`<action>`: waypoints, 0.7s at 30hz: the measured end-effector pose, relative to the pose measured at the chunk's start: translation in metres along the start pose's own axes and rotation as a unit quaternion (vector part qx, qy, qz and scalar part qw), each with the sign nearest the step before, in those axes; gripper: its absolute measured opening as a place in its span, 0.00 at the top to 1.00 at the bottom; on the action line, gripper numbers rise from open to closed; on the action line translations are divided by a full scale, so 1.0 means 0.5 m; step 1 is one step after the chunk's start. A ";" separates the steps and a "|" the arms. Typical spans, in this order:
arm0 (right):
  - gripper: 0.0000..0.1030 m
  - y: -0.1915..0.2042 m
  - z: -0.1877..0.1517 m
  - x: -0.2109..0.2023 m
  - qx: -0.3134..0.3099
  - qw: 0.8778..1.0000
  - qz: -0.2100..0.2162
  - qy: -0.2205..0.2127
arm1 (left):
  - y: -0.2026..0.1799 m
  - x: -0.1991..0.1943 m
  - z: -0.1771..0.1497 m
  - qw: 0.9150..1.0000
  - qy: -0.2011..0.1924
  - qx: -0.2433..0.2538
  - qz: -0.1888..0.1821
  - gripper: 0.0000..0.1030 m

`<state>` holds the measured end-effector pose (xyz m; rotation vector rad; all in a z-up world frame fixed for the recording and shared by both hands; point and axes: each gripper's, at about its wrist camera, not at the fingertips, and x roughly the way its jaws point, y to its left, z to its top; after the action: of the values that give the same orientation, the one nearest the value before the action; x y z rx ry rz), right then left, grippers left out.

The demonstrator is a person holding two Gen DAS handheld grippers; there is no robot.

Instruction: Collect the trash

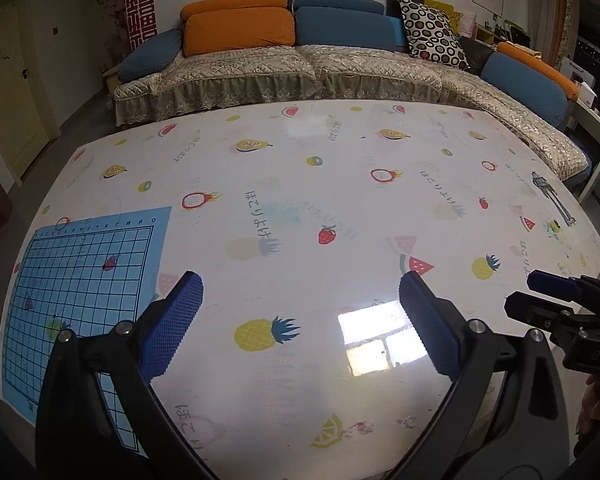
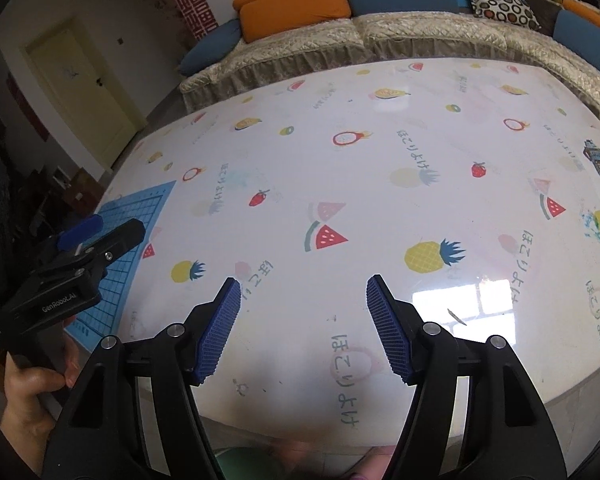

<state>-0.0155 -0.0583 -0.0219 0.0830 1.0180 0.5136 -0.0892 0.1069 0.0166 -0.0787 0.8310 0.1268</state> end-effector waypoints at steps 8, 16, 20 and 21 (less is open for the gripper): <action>0.34 -0.009 -0.002 0.025 -0.006 1.000 -0.022 -0.012 | 0.010 0.012 -0.019 1.000 -0.027 0.007 0.011 0.07; 0.33 -0.029 -0.008 0.049 -0.011 0.999 -0.044 -0.026 | -0.003 0.035 -0.023 0.999 -0.042 0.024 0.011 0.07; 0.33 -0.036 -0.003 0.061 -0.011 0.998 -0.050 -0.030 | -0.007 0.048 -0.022 0.999 -0.040 0.025 0.011 0.07; 0.33 -0.037 -0.003 0.065 -0.010 0.998 -0.052 -0.028 | -0.010 0.049 -0.023 0.999 -0.042 0.029 0.016 0.07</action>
<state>0.0038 -0.0602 -0.0539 0.0269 0.9564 0.4251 -0.0804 0.1029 -0.0092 -0.0044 0.7516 0.1358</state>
